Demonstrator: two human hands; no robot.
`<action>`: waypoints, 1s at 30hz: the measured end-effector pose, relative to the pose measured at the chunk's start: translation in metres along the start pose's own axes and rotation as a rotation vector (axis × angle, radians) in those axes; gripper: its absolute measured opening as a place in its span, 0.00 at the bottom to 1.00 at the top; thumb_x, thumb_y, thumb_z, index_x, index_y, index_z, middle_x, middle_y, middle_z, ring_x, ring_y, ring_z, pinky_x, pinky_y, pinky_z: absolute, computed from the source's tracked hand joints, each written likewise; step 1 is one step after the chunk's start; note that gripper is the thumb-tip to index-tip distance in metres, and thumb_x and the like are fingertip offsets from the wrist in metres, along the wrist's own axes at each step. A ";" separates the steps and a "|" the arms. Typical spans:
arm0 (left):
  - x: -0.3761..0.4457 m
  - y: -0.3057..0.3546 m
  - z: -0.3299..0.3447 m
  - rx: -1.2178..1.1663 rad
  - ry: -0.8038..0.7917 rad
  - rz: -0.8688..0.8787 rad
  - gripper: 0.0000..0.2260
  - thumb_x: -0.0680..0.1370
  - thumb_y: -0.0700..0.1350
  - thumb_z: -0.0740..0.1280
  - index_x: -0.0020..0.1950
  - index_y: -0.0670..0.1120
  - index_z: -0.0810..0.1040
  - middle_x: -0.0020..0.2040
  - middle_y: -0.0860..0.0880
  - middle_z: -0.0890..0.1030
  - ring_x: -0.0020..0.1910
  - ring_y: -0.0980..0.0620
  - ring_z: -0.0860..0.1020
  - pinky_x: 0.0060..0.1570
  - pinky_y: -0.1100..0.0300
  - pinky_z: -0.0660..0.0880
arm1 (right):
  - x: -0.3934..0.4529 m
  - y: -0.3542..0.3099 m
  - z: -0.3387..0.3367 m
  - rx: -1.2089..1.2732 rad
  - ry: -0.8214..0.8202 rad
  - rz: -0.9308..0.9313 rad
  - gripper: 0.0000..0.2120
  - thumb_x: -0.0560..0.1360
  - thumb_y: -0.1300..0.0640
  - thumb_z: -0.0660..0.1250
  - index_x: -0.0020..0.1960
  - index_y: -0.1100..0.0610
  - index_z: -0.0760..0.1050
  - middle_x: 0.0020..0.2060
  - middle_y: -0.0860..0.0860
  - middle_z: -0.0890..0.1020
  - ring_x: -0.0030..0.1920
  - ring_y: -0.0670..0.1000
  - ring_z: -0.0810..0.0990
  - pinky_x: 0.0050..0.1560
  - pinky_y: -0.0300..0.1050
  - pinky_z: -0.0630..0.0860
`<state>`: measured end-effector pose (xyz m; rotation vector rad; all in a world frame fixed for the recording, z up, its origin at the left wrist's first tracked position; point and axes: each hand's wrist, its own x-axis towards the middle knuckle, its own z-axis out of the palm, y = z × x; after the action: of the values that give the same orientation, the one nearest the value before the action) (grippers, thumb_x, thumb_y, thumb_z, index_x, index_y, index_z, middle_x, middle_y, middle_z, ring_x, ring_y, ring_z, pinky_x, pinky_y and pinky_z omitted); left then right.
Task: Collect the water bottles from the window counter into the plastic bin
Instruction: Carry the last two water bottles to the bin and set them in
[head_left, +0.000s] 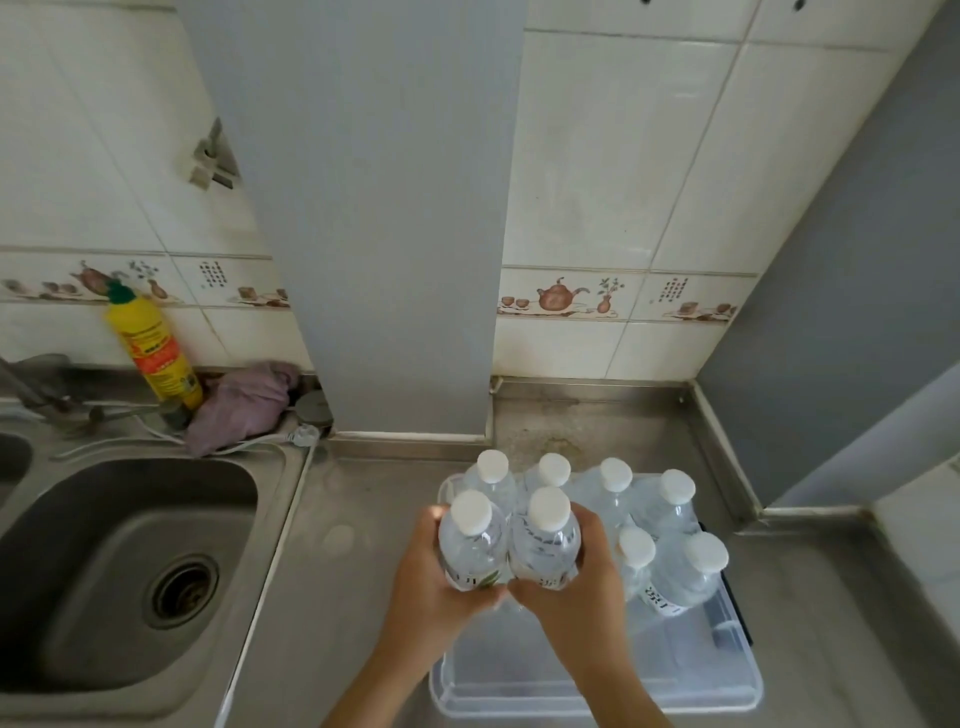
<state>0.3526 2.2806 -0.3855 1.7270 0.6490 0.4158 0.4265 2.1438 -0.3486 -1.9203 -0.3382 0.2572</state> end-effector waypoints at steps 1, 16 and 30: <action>0.001 -0.002 0.000 0.021 -0.002 -0.001 0.32 0.53 0.48 0.80 0.52 0.53 0.71 0.47 0.54 0.83 0.46 0.56 0.82 0.44 0.60 0.80 | -0.001 0.003 0.002 -0.005 0.010 0.000 0.35 0.56 0.64 0.80 0.53 0.40 0.69 0.46 0.42 0.81 0.48 0.39 0.79 0.44 0.41 0.79; -0.001 -0.016 0.014 0.211 0.074 0.183 0.39 0.54 0.43 0.83 0.59 0.58 0.68 0.55 0.63 0.71 0.58 0.48 0.73 0.56 0.55 0.73 | -0.004 0.019 0.011 -0.116 0.038 -0.084 0.37 0.61 0.70 0.75 0.57 0.39 0.67 0.54 0.47 0.74 0.55 0.30 0.71 0.50 0.23 0.69; -0.002 0.008 0.000 0.585 -0.033 0.584 0.36 0.66 0.50 0.80 0.70 0.56 0.66 0.67 0.52 0.75 0.64 0.49 0.75 0.59 0.48 0.77 | -0.015 0.010 -0.004 -0.310 0.014 -0.311 0.39 0.68 0.67 0.75 0.71 0.46 0.62 0.68 0.43 0.66 0.58 0.33 0.70 0.47 0.23 0.72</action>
<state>0.3526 2.2780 -0.3782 2.4843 0.2310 0.6394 0.4146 2.1317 -0.3562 -2.1351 -0.6925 -0.0175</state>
